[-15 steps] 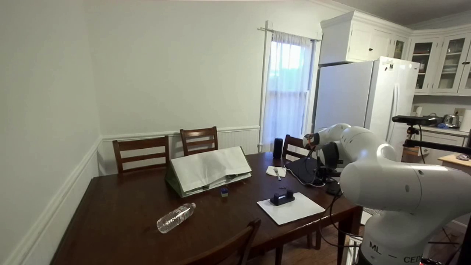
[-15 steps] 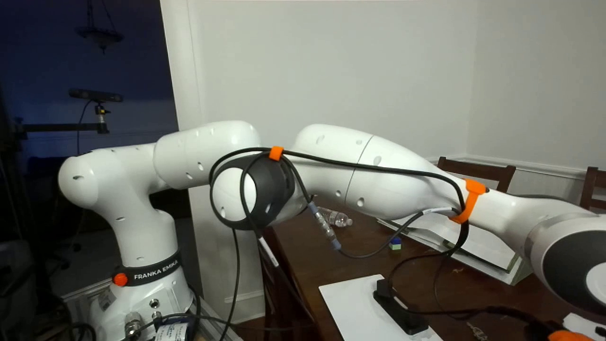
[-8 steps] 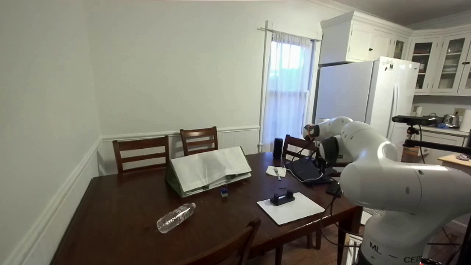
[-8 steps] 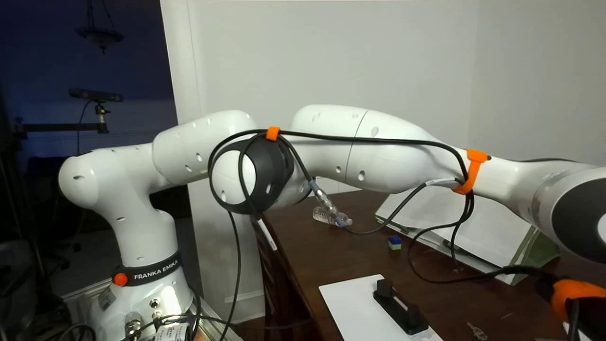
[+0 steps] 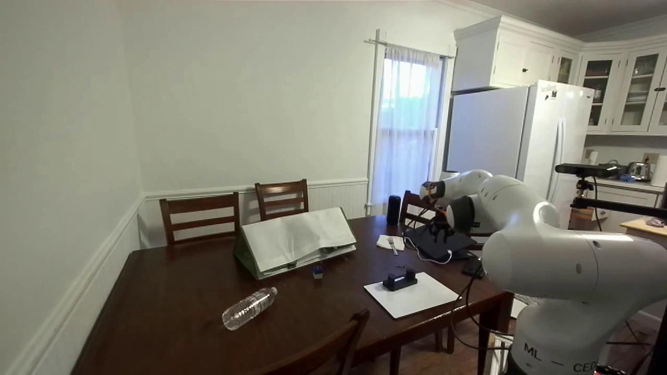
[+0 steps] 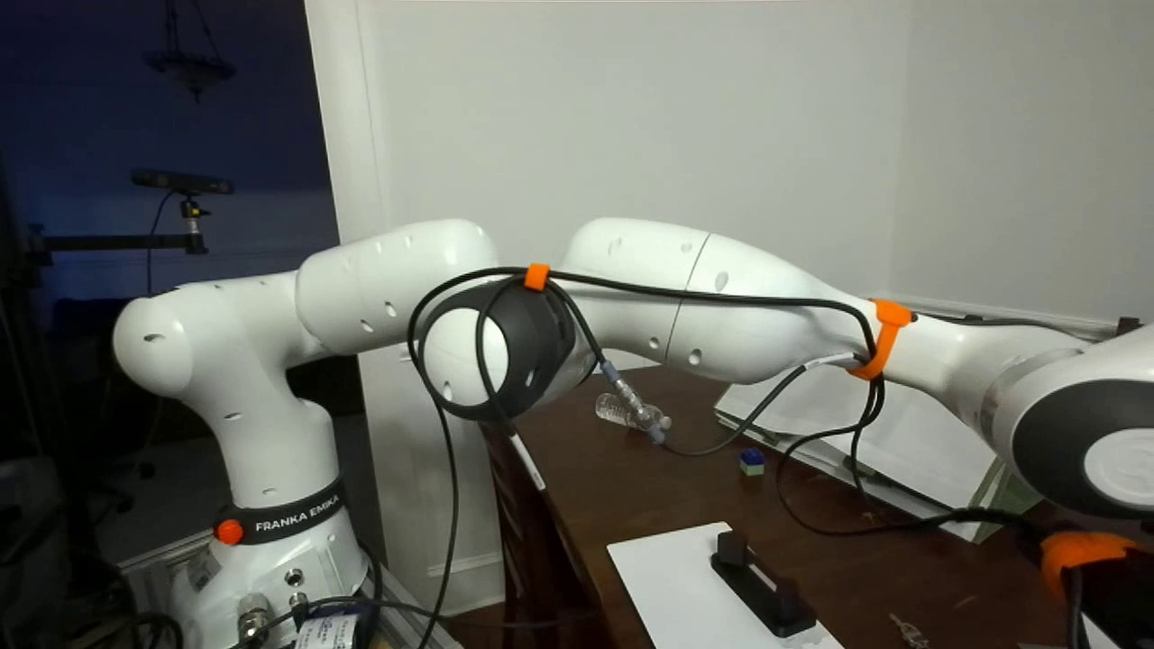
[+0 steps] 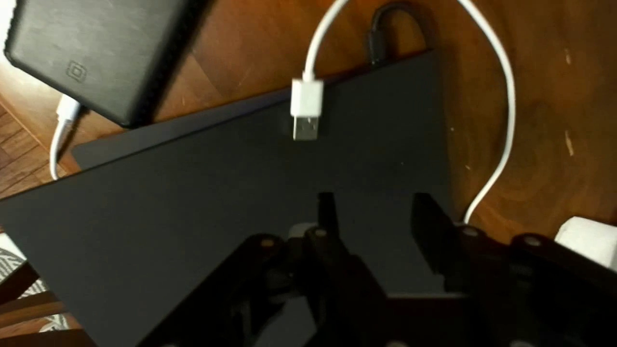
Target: Unplug from the white cable from the black laptop
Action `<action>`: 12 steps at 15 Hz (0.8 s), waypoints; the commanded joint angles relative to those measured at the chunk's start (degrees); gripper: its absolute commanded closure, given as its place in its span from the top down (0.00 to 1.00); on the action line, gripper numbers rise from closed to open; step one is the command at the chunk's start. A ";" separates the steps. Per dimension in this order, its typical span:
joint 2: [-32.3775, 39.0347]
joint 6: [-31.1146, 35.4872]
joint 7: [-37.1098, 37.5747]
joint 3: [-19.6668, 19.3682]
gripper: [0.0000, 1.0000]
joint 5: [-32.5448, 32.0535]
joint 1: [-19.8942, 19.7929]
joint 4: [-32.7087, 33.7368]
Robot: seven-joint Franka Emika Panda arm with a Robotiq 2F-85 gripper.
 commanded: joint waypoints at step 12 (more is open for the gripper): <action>-12.97 -15.57 -15.08 -1.29 1.00 -2.97 -0.28 -2.40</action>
